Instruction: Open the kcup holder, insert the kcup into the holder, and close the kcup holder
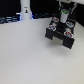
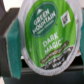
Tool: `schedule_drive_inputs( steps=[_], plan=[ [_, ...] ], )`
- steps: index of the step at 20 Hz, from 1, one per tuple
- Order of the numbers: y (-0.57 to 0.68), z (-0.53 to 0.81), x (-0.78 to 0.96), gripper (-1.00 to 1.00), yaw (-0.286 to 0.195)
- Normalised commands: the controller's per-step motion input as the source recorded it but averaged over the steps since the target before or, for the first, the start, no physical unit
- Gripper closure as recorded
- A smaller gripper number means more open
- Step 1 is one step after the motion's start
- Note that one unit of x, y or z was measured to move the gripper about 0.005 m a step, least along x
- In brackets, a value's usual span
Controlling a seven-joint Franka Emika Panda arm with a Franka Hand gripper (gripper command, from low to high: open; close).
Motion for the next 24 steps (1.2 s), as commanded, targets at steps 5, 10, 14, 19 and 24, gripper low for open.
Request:
schedule_drive_inputs(
  steps=[5,10,14,19,24],
  plan=[
    [-0.04,-0.23,-0.02,1.00,0.012],
    [-0.10,-0.10,0.01,1.00,0.002],
    [-0.21,0.01,0.00,1.00,0.000],
    [-0.27,0.00,0.07,1.00,-0.001],
    [-0.07,0.00,0.31,1.00,-0.011]
  ],
)
